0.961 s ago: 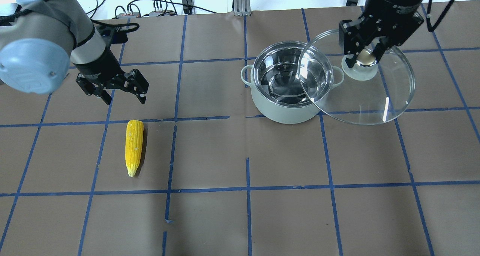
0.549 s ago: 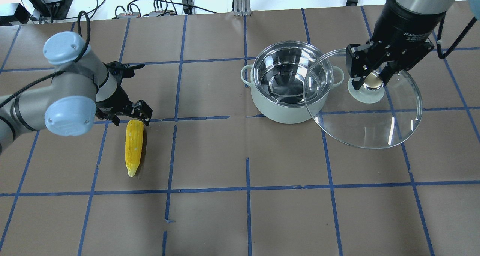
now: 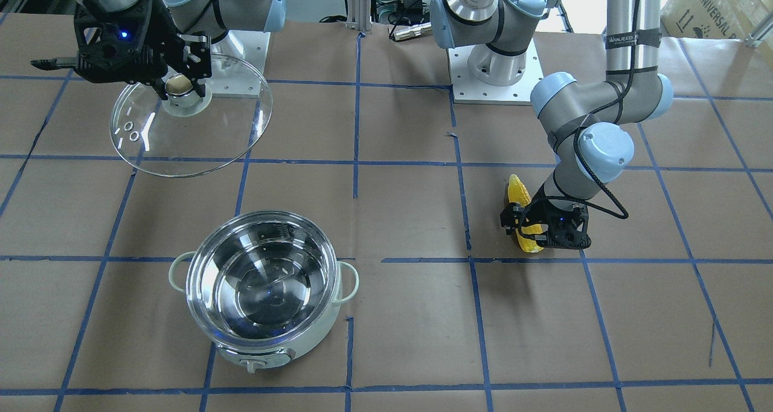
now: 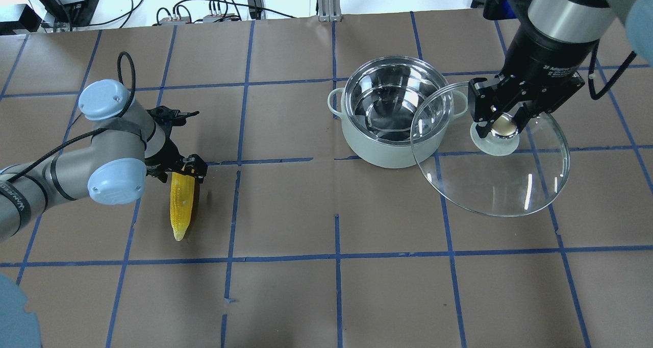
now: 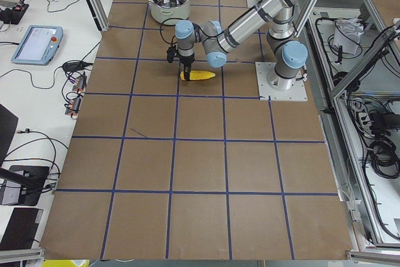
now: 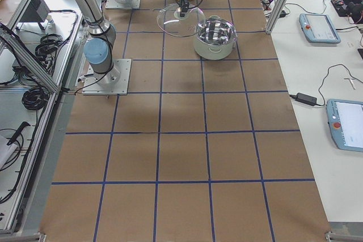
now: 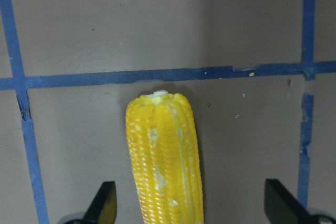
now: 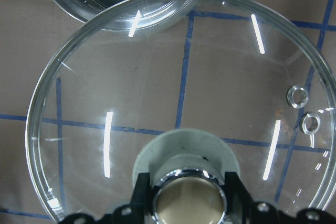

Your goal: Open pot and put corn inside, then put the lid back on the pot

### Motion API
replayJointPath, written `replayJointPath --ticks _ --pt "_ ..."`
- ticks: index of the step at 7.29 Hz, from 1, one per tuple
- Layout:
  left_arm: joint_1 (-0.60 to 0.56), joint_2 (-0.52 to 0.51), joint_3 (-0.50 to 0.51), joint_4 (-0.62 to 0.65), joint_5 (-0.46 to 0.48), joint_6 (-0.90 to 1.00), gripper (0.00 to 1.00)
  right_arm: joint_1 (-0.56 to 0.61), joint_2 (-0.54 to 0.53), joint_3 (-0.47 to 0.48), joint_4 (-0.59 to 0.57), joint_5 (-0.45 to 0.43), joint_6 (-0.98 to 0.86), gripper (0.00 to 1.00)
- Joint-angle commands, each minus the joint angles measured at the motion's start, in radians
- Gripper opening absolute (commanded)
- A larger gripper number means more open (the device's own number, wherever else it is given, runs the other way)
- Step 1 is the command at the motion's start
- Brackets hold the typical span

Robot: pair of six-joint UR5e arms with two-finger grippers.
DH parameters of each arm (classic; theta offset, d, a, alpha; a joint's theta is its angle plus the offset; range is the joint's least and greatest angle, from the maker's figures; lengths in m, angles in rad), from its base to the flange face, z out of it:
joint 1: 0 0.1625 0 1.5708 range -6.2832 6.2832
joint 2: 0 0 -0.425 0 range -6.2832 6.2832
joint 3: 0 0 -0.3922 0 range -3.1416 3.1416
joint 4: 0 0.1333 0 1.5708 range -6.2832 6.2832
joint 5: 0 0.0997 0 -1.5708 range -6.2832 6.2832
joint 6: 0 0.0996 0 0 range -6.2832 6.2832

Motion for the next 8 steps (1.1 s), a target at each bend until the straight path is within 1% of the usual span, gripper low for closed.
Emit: replayJointPath --ticks 1,2,3,4,5,7,8 --pt "-0.001 -0.001 -0.003 -0.026 0.006 0.002 0.17 -0.001 -0.002 0.005 -0.008 0.001 -0.001 0.38" --pt "-0.003 0.025 0.0 -0.047 0.006 -0.004 0.15 -0.001 -0.002 0.006 -0.017 0.0 -0.001 0.38" --pt "-0.015 0.048 0.017 -0.092 0.003 -0.033 0.15 -0.001 -0.002 0.006 -0.017 0.0 -0.001 0.38" --pt "-0.039 0.064 0.052 -0.145 -0.01 -0.13 0.15 -0.001 -0.002 0.006 -0.017 0.0 -0.002 0.38" --pt "-0.1 0.073 0.105 -0.206 -0.024 -0.19 0.15 -0.005 -0.002 0.006 -0.016 0.0 -0.007 0.38" --pt "-0.281 0.056 0.267 -0.283 -0.03 -0.383 0.15 -0.004 -0.002 0.006 -0.017 0.0 -0.005 0.38" --pt "-0.353 0.015 0.355 -0.316 -0.023 -0.452 0.15 -0.004 -0.002 0.006 -0.017 0.0 -0.005 0.38"
